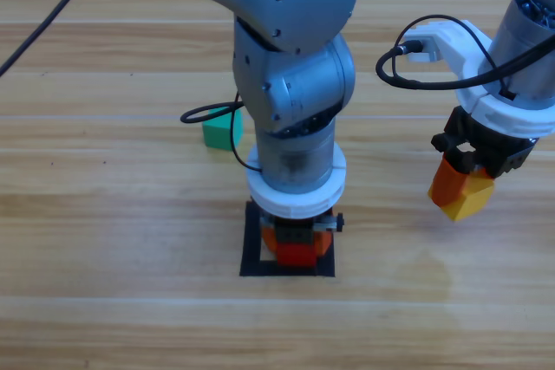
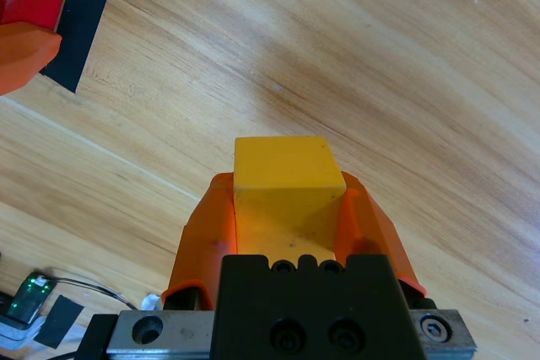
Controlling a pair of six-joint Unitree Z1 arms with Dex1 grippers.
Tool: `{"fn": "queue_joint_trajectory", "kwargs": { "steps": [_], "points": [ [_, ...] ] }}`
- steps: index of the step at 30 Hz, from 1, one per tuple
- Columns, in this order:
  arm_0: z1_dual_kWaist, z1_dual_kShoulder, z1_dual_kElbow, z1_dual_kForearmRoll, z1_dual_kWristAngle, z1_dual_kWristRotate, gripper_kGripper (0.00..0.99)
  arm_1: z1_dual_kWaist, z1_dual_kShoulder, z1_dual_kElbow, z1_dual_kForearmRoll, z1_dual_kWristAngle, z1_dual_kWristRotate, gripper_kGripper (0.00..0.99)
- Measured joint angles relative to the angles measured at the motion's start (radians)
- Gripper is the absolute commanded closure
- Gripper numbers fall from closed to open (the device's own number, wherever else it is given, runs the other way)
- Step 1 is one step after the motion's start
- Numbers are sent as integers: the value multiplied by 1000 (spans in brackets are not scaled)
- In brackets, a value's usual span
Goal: Stack the blocks in the rectangular block: red at the bottom, yellow in the middle, green on top
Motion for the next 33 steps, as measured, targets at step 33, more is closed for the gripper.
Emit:
{"fn": "queue_joint_trajectory", "kwargs": {
  "steps": [33],
  "points": [
    [21, 2, 0, 0, 0, 1, 988, 0, 1, 4, -2, 0, -1, 984]
  ]
}}
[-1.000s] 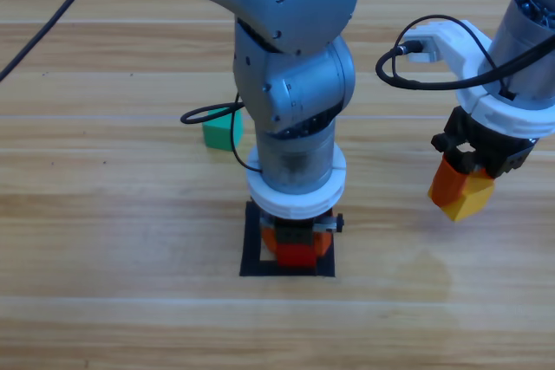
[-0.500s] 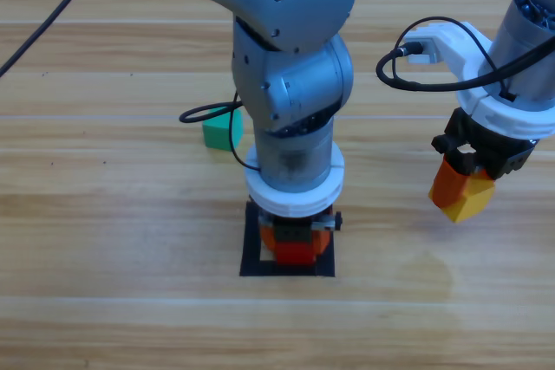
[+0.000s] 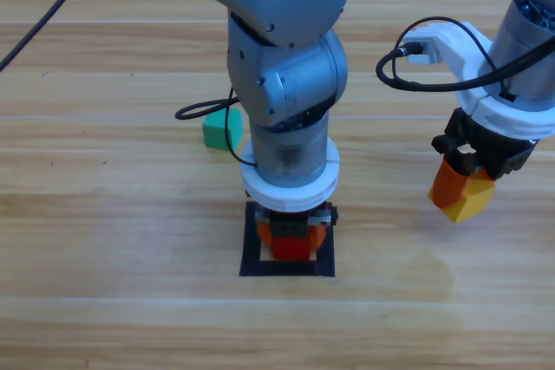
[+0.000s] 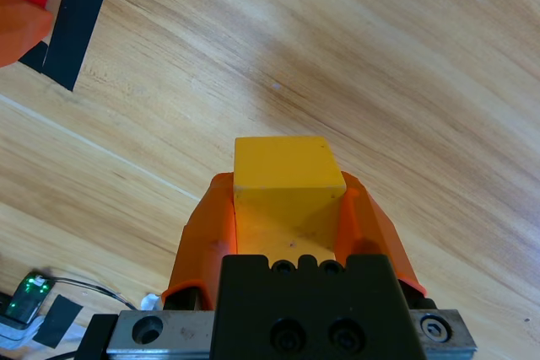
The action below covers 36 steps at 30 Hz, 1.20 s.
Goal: Stack the blocks in the rectangular block: red at the bottom, yellow in the middle, green on top
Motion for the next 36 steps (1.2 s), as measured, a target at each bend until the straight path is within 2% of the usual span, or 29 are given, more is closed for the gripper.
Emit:
{"fn": "queue_joint_trajectory", "kwargs": {
  "steps": [3, 5, 6, 8, 9, 25, 32, 36],
  "points": [
    [0, 1, 0, -1, 0, 0, 926, 0, 0, 3, -1, 0, 0, 984],
    [0, 1, 0, -2, 0, 0, 775, 0, 0, 3, -1, 0, 0, 984],
    [0, 1, 0, -4, 0, -1, 623, 0, 0, 3, -1, 0, 0, 984],
    [0, 2, 0, -4, 0, -2, 91, 0, 0, 4, -1, 0, 0, 984],
    [0, 2, -1, -4, 0, -4, 4, 0, 0, 4, -1, 0, 0, 984],
    [0, -12, 10, -10, 1, -30, 0, 0, 0, 5, -1, 0, 30, 984],
    [1, -176, 3, 5, 24, -35, 0, 1, -3, 5, -1, -5, 134, 982],
    [1, -304, -11, 46, 57, -32, 0, 26, -7, 5, -1, -59, 204, 982]
  ]
}}
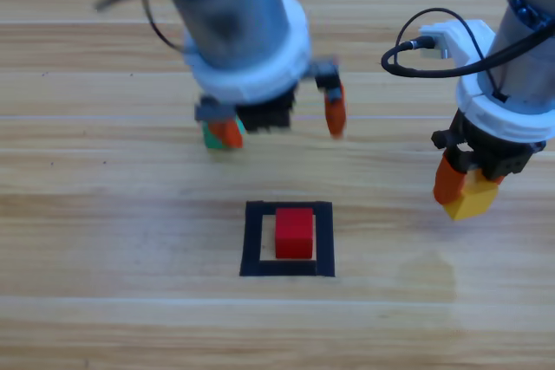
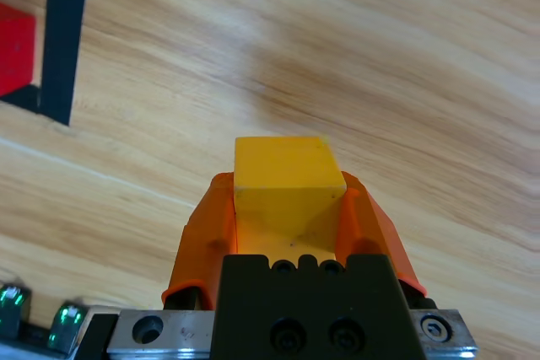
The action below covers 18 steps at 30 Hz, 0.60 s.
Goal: Stack the blocks in the rectangular block: red at the bottom, yellow in the middle, green on top
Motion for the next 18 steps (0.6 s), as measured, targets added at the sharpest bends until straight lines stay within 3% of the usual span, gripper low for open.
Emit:
{"fn": "queue_joint_trajectory", "kwargs": {
  "steps": [4, 7, 12, 18],
  "points": [
    [0, -145, 74, 1, 58, 22, 0, 50, 0, -8, 0, -3, 74, 982],
    [1, -264, 141, 2, 92, 115, 0, 108, 0, -60, 8, -46, 171, 982],
    [47, -410, 157, 22, 97, 276, 0, 186, 3, -193, 85, -52, 302, 982],
    [104, -541, 170, 41, 97, 407, 0, 241, 61, -432, 245, -63, 402, 982]
  ]
}}
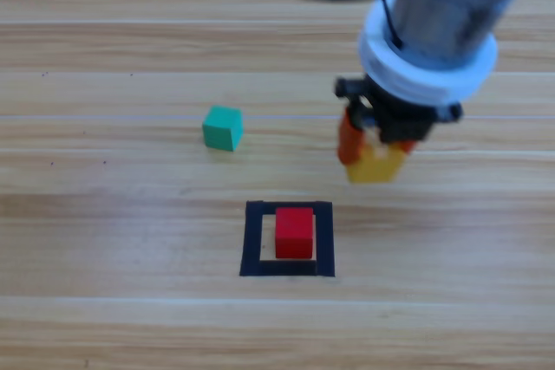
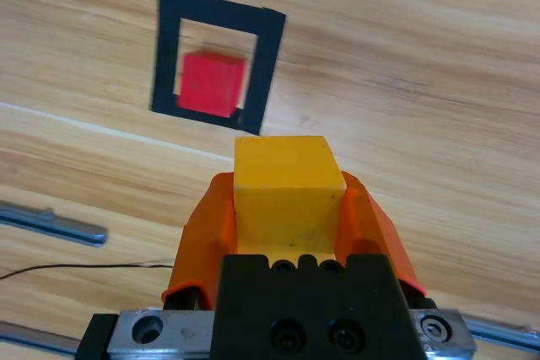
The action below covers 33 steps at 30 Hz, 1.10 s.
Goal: Stack the blocks in the rectangular block: red at the bottom, yellow in the middle, green on top
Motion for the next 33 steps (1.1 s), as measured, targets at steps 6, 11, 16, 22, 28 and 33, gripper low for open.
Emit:
{"fn": "queue_joint_trajectory", "kwargs": {
  "steps": [6, 11, 16, 22, 28, 33],
  "points": [
    [4, -65, 59, 0, 0, 42, 0, 37, 248, -454, 265, -6, 95, 982],
    [5, -87, 95, -7, 0, 46, 0, 42, 364, -489, 291, 8, 175, 982],
    [6, -91, 130, -19, 0, 45, 0, 43, 387, -502, 291, 28, 191, 982],
    [6, -98, 186, -67, -4, 38, 0, 43, 395, -542, 291, 32, 202, 982],
    [6, -111, 242, -113, -4, 9, 0, 43, 444, -553, 291, 32, 212, 982],
    [6, -124, 257, -128, -4, 6, 0, 44, 450, -553, 291, 32, 214, 982]
  ]
}}
